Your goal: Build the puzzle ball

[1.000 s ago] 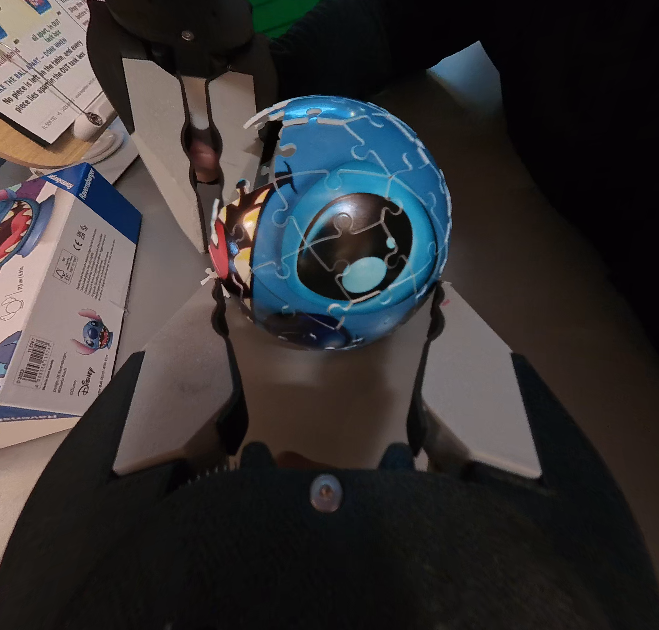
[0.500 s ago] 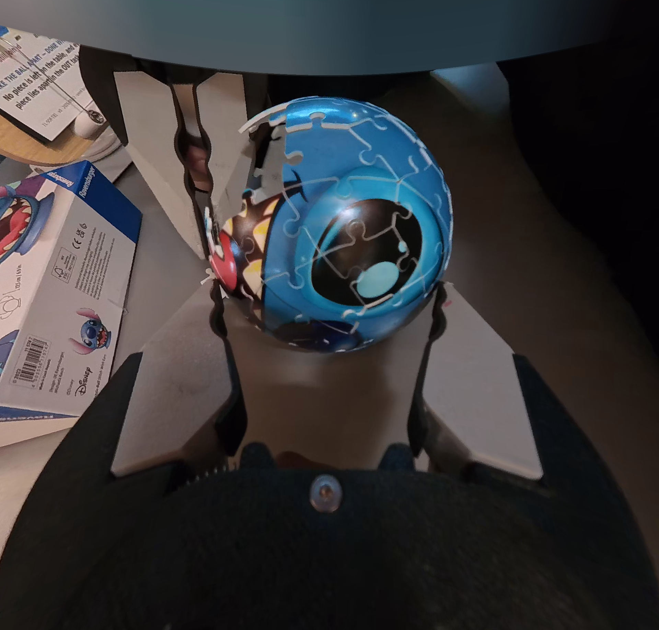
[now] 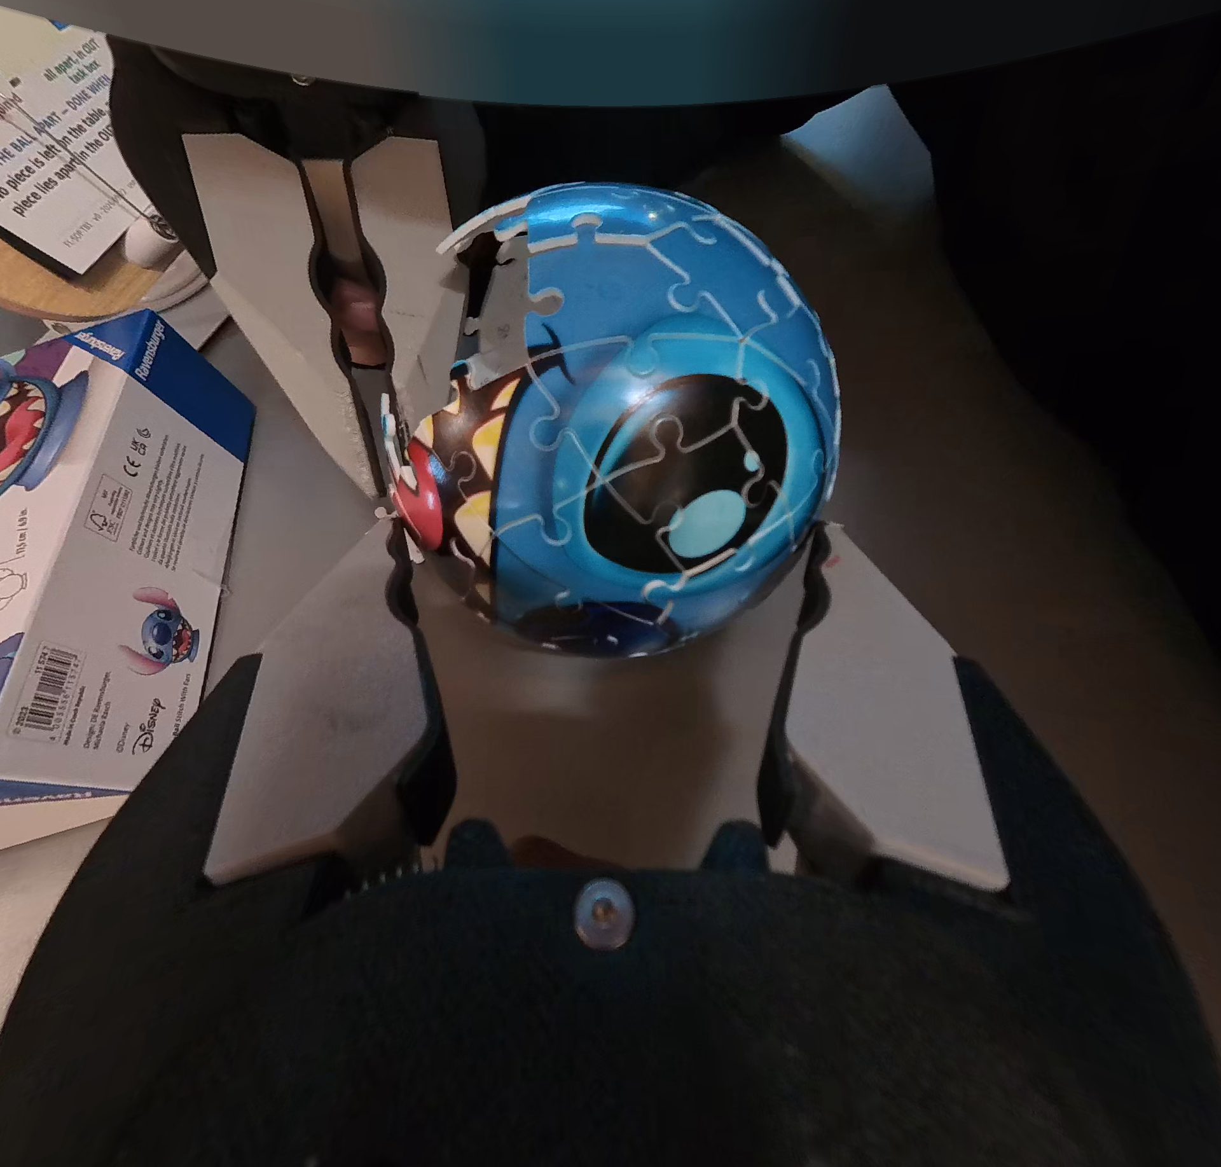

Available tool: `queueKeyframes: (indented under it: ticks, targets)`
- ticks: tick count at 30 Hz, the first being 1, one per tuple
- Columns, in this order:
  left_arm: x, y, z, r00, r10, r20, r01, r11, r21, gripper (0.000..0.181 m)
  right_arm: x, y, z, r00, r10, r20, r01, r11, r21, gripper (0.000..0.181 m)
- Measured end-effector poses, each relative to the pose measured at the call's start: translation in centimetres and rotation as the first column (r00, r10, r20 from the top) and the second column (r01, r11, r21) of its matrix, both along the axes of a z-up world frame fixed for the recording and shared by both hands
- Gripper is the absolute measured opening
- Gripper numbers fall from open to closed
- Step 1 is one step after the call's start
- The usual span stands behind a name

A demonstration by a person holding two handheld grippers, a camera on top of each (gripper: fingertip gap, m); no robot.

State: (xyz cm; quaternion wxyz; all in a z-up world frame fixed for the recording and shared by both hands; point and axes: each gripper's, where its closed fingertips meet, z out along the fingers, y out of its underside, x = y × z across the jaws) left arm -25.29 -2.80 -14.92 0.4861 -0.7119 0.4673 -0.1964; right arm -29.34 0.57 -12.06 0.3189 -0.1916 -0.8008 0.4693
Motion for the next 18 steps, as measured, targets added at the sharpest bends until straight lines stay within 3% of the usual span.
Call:
queueKeyframes:
  ticks: [18]
  targets:
    - [-0.31, -0.24, 0.19, 1.0, -0.009, -0.004, 0.009, 1.0, 0.029, 0.112, -0.1, -0.17, -0.29, 0.998, 0.045, 0.038, -0.046, 0.999, 0.019, 0.002]
